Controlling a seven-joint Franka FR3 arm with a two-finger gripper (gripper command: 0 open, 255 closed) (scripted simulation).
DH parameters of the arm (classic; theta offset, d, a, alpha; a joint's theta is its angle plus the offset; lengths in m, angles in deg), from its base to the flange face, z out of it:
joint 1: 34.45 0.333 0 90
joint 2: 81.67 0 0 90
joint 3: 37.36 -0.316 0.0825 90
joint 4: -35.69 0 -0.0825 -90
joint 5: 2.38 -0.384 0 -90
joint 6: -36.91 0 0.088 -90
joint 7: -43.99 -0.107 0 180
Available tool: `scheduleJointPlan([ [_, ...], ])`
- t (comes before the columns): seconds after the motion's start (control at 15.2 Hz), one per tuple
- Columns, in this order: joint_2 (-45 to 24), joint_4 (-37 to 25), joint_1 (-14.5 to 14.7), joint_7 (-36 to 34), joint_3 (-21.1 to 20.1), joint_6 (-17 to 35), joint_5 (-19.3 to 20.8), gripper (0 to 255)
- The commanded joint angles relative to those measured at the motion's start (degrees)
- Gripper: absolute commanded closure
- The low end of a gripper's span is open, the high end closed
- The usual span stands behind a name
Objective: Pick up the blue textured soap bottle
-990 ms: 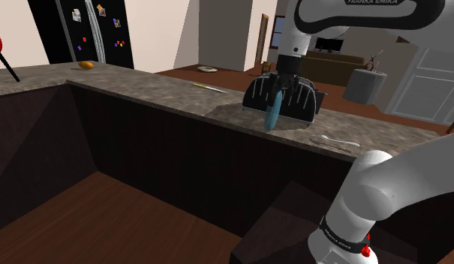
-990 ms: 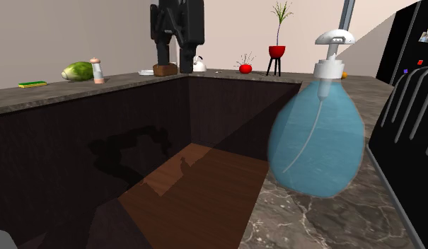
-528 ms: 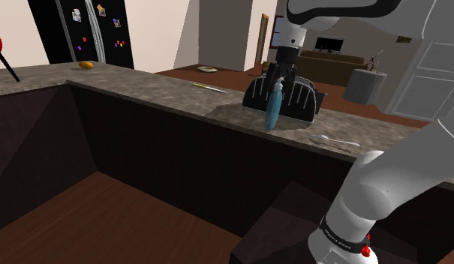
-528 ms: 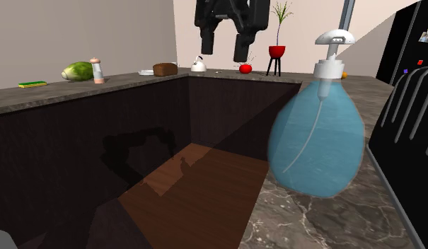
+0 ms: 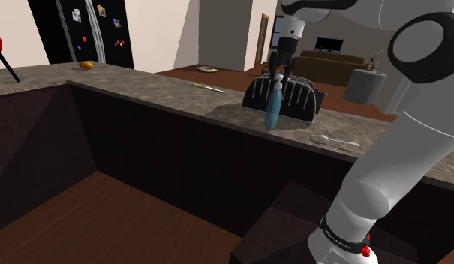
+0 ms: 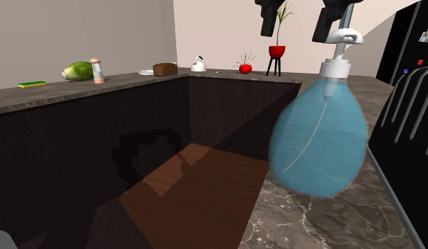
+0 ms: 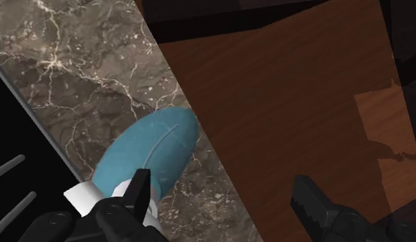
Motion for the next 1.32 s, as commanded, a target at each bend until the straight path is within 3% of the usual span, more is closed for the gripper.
scheduleJointPlan([
  [0.0,-4.42,-5.7,-0.91,2.68,2.18,-1.98,-1.51,0],
  [0.2,-11.94,-15.15,-2.95,6.33,4.99,-5.36,-4.81,0],
  [0.79,-9.48,-6.4,-2.53,6.19,4.4,1.25,-3.66,0],
  [0.86,-9.5,-6.43,-2.55,6.22,4.42,1.24,-3.66,255],
  [1.25,-9.43,-6.34,-2.54,6.21,4.41,1.27,-3.64,255],
])
